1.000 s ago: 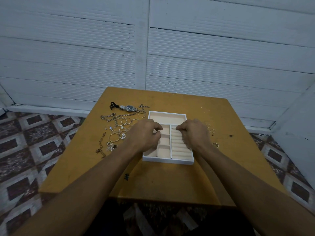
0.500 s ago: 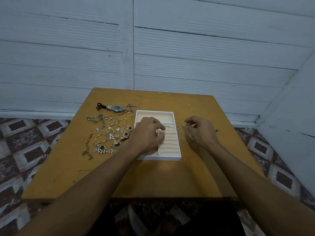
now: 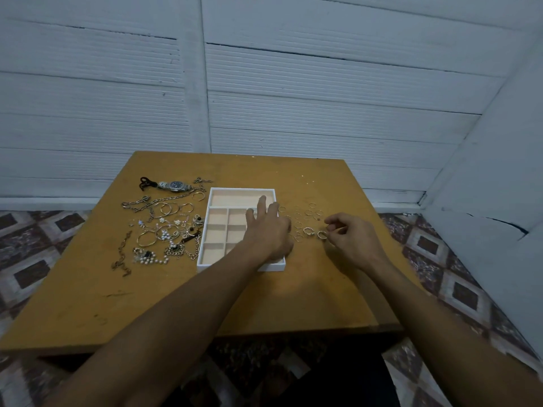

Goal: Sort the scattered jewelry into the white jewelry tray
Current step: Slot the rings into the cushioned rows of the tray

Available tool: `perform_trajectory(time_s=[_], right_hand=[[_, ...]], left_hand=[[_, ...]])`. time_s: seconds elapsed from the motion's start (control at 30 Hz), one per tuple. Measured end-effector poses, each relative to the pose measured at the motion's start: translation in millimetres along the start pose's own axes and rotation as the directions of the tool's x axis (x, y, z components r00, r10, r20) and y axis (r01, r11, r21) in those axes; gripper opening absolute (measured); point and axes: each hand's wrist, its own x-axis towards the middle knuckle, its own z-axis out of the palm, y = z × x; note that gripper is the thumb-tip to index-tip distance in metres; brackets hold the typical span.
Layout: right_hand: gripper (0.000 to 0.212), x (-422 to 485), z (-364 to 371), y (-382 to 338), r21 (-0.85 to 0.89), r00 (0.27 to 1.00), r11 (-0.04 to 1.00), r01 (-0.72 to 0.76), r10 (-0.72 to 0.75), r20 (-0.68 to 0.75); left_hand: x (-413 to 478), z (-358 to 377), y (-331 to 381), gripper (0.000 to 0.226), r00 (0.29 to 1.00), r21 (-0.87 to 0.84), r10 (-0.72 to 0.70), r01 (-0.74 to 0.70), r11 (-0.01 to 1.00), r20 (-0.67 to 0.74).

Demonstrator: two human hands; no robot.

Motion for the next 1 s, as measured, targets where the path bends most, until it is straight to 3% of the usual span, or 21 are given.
perform_trajectory(time_s=[0.2,0.57,0.83,1.0], right_hand=[[0.025,-4,0,5,0.026,1.000,1.000,-0.013,0.013,0.000],[0.026,-12,3,3,0.034,1.000,0.999,-0.020,0.019,0.024],[0.021,-11,11,1,0.017,0.999,1.000,-0.008,0.007,0.052],[0.023,-10,13,-3,-0.034,0.999,0.999,0.031,-0.030,0.040]], left_hand=[[5,0,8,0.031,0.998,0.063,-0.047,0.045,0.997,0.034],[14,0,17,0.040,0.988,0.091,-0.136,0.129,0.987,0.077],[7,-4,15,0.026,0.997,-0.004,-0.077,0.077,0.997,0.007],[0,-21,6,0.012,0.994,-0.213,-0.094,0.081,0.974,-0.052]])
